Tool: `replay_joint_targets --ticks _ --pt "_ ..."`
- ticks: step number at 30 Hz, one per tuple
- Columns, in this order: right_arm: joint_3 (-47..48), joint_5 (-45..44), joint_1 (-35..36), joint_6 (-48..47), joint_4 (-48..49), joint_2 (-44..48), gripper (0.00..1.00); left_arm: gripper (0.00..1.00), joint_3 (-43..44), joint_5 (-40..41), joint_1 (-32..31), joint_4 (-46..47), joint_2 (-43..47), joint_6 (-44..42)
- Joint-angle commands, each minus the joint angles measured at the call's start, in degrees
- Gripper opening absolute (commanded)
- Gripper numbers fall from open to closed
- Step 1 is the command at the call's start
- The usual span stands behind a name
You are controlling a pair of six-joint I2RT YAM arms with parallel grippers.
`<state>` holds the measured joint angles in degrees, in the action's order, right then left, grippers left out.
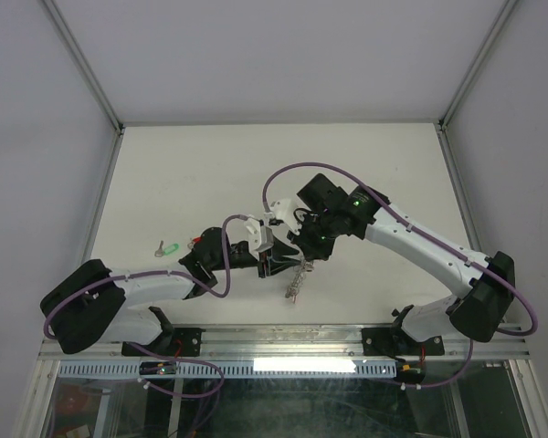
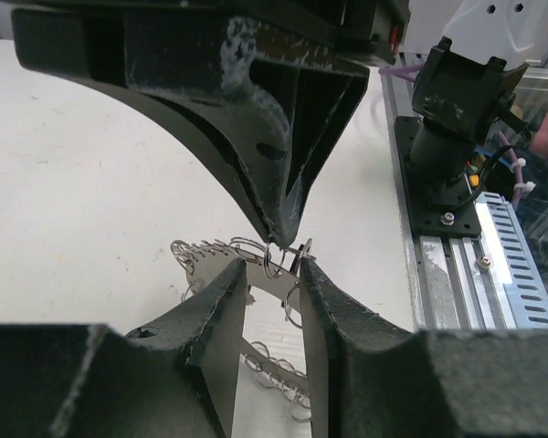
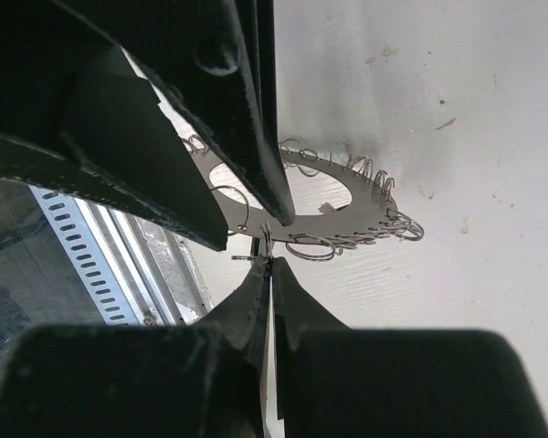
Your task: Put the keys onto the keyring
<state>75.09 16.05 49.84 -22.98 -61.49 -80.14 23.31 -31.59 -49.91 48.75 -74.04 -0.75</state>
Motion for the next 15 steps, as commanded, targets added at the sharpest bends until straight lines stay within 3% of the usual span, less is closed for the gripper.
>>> replay_joint_targets --ticks 1,15 --pt "0.5 2.7 -0.4 0.7 3.0 1.3 0.0 0.29 2.3 -0.8 -0.3 0.2 -0.6 -1.8" --pt "0.6 3.2 -0.3 0.7 3.6 1.6 0.0 0.24 4.9 -4.4 -0.4 -1.0 -3.2 -2.0"
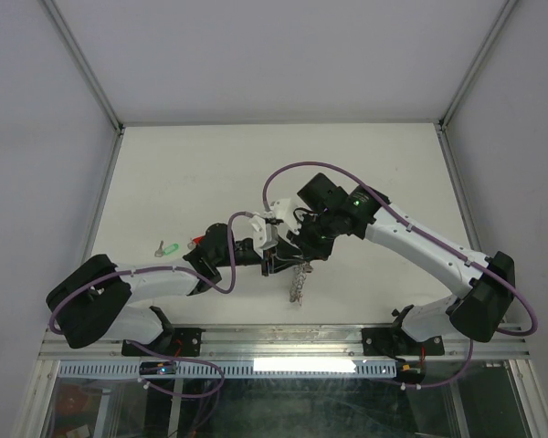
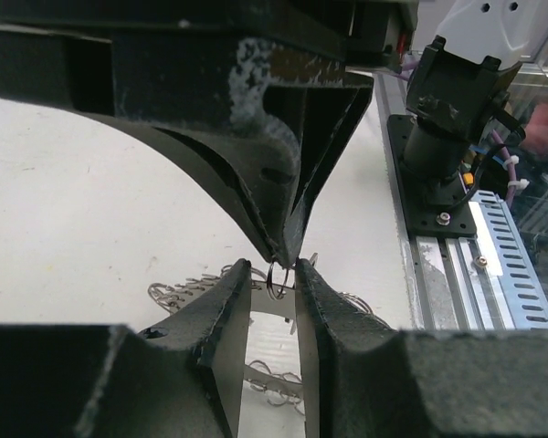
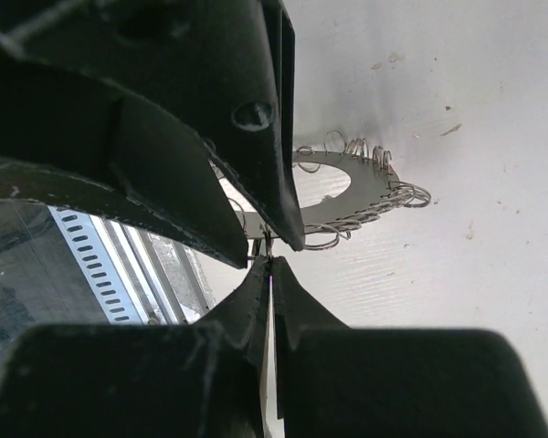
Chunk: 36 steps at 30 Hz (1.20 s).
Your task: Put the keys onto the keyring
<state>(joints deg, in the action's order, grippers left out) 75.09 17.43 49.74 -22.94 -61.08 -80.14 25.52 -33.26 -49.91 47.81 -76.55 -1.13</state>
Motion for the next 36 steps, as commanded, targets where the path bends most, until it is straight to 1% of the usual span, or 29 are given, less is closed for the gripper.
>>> replay_joint_targets --ticks 1,10,14,18,22,33,36 --pt "0.5 1.7 -0.2 0.7 3.2 1.7 0.0 0.23 2.8 -3.1 -0.4 -0.7 -0.8 -1.9" --pt "0.2 0.3 -0.3 0.5 3.4 2.0 0.0 0.21 3.4 -5.6 -0.4 -6.2 -0.1 -4.1" --pt "0.2 0.7 -0.3 0.5 3.6 2.1 0.0 0.19 3.6 -5.8 -0.4 -6.6 -0.2 -4.2" --pt "0.1 1.1 -0.3 0.6 4.1 2.3 0.0 0.18 4.0 -5.9 -0.5 -6.5 -0.9 -4.1" --pt "0.0 1.9 -0.3 0.9 4.7 2.4 0.0 0.22 3.9 -5.5 -0.5 -4.6 -1.4 -2.9" --pt "-1.4 3.4 -0.9 1.8 6.5 3.4 0.0 0.21 -0.5 -2.6 -0.4 4.9 -0.8 1.3" --pt "-1.7 3.5 -1.3 2.0 6.7 3.5 0.0 0.23 -1.7 -1.4 -0.4 6.5 -0.1 1.7"
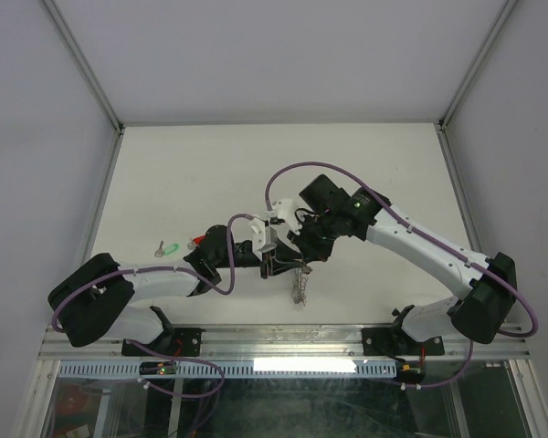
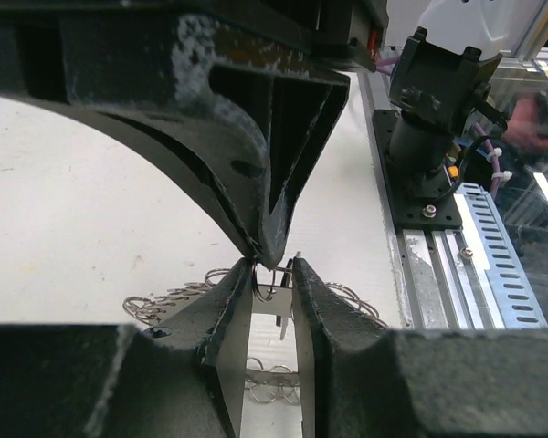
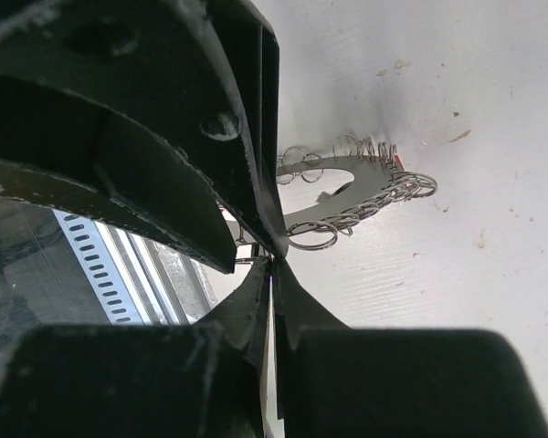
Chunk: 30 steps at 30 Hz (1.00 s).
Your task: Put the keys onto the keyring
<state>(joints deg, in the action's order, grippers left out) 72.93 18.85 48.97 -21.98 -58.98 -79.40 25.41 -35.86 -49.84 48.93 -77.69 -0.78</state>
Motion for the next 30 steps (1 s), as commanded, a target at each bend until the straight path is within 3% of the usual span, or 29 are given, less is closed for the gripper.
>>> replay_joint_targets --ticks 1,17,24,30 --pt "0.4 2.1 -0.6 1.1 4.6 2.8 0.0 0.23 -1.9 1.6 -0.5 5.7 1.4 1.5" --pt "0.5 3.8 -1.3 1.3 5.1 3.3 0.0 0.19 -1.4 1.3 -0.5 6.6 -0.4 1.5" --pt "0.5 3.6 -1.4 1.1 5.2 3.2 0.0 0.12 -1.1 0.9 -0.5 5.0 -0.8 0.9" --pt "0.5 3.7 -1.6 1.2 5.5 3.5 0.0 0.0 -1.0 1.0 -0.5 3.9 -0.8 0.5"
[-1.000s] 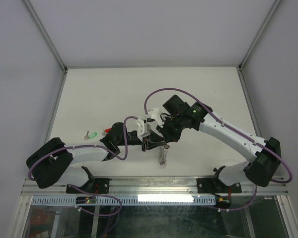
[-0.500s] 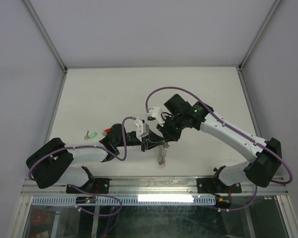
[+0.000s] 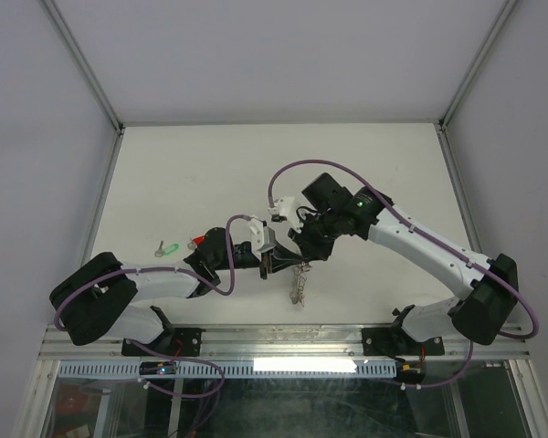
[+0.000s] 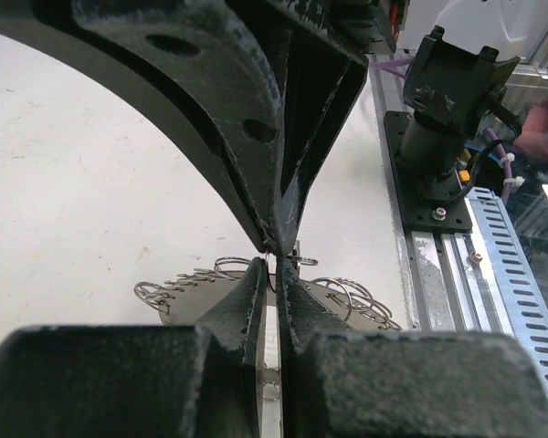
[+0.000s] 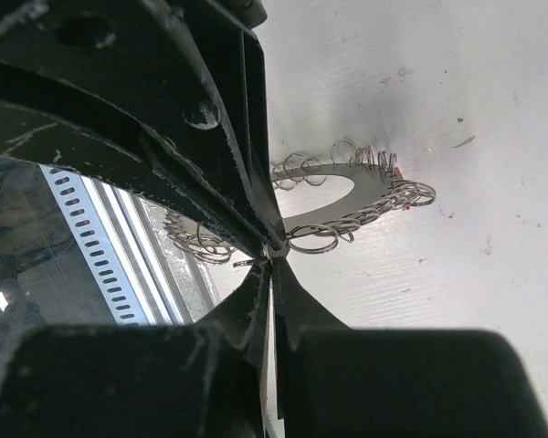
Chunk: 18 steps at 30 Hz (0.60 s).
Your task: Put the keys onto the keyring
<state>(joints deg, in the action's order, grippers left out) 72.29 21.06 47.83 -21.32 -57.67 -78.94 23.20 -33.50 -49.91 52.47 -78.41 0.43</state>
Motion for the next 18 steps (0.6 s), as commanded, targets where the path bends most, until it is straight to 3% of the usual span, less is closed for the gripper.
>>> replay_joint_targets --ticks 1,7,13,18 --pt "1.1 1.6 -0.5 0.6 4.2 3.2 0.0 0.0 1.2 -1.4 -0.4 0.2 0.0 -0.7" --pt "0.7 1.5 -0.6 1.0 4.7 3.7 0.0 0.0 0.8 -0.2 -0.4 -0.2 0.6 -0.5" --pt "-0.9 1.9 -1.4 3.0 7.3 6.8 0.24 0.0 -2.3 2.3 -0.4 6.9 0.6 3.0" --pt "-5.1 2.2 -4.0 7.9 12.7 11.9 0.34 0.0 -5.0 2.8 -0.1 14.3 -1.1 6.8"
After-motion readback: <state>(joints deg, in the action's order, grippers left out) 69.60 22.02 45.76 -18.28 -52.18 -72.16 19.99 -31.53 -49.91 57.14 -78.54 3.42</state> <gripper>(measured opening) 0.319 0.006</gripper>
